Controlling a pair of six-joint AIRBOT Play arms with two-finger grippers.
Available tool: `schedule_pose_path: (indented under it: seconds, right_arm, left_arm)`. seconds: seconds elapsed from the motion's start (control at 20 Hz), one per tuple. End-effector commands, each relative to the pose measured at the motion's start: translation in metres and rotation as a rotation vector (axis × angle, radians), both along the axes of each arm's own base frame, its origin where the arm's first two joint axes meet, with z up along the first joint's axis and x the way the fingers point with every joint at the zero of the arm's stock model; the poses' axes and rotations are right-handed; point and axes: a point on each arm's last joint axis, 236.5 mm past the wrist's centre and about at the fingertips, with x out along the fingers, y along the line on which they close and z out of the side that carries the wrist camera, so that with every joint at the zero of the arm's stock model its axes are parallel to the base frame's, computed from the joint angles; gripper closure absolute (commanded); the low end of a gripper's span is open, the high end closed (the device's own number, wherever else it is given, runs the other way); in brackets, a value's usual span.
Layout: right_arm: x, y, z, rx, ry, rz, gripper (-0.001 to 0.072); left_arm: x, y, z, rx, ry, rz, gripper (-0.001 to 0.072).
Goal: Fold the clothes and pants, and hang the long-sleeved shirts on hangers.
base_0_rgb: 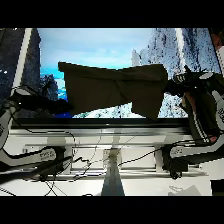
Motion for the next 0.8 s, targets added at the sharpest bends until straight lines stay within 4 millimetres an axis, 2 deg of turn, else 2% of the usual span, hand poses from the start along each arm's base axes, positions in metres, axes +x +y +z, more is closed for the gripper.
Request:
schedule_pose_path:
  seconds: [0.0,0.05,0.1,0.2,0.3,0.4,0.45,0.55,0.65,0.7,0.75]
  right_arm:
    - [0.004,0.005,0.004,-0.017,-0.041,0.046,0.0693]
    - [0.007,0.009,0.009,-0.028,-0.064,0.062,0.0693]
    - [0.012,0.013,0.017,-0.046,-0.099,0.077,0.0693]
    - [0.024,0.020,0.044,-0.091,-0.194,0.096,0.0693]
    - [0.036,0.022,0.086,-0.146,-0.324,0.091,0.0693]
    - [0.046,0.017,0.144,-0.208,-0.479,0.075,0.0693]
    - [0.048,0.014,0.177,-0.242,-0.562,0.069,0.0693]
    - [0.044,0.015,0.253,-0.301,-0.741,0.061,0.0693]
    - [0.027,0.019,0.335,-0.361,-0.929,0.050,0.0692]
    - [0.013,0.023,0.377,-0.392,-1.029,0.044,0.0692]
    - [-0.003,0.027,0.414,-0.420,-1.119,0.039,0.0692]
  left_arm:
    - [-0.005,-0.017,-0.014,0.030,-0.020,-0.057,0.0497]
    - [0.001,-0.020,-0.013,0.041,-0.042,-0.064,0.0696]
    - [0.010,-0.022,-0.009,0.036,-0.067,-0.060,0.0693]
    - [0.046,-0.029,0.019,-0.019,-0.149,0.000,0.0693]
    - [0.095,-0.032,0.073,-0.090,-0.301,0.048,0.0693]
    - [0.142,-0.031,0.155,-0.157,-0.516,0.084,0.0693]
    - [0.162,-0.028,0.205,-0.180,-0.643,0.109,0.0693]
    - [0.178,-0.020,0.307,-0.216,-0.884,0.138,0.0693]
    - [0.165,-0.015,0.401,-0.225,-1.127,0.131,0.0693]
    - [0.151,-0.012,0.441,-0.207,-1.237,0.129,0.0693]
    - [0.137,-0.007,0.471,-0.169,-1.324,0.137,0.0693]
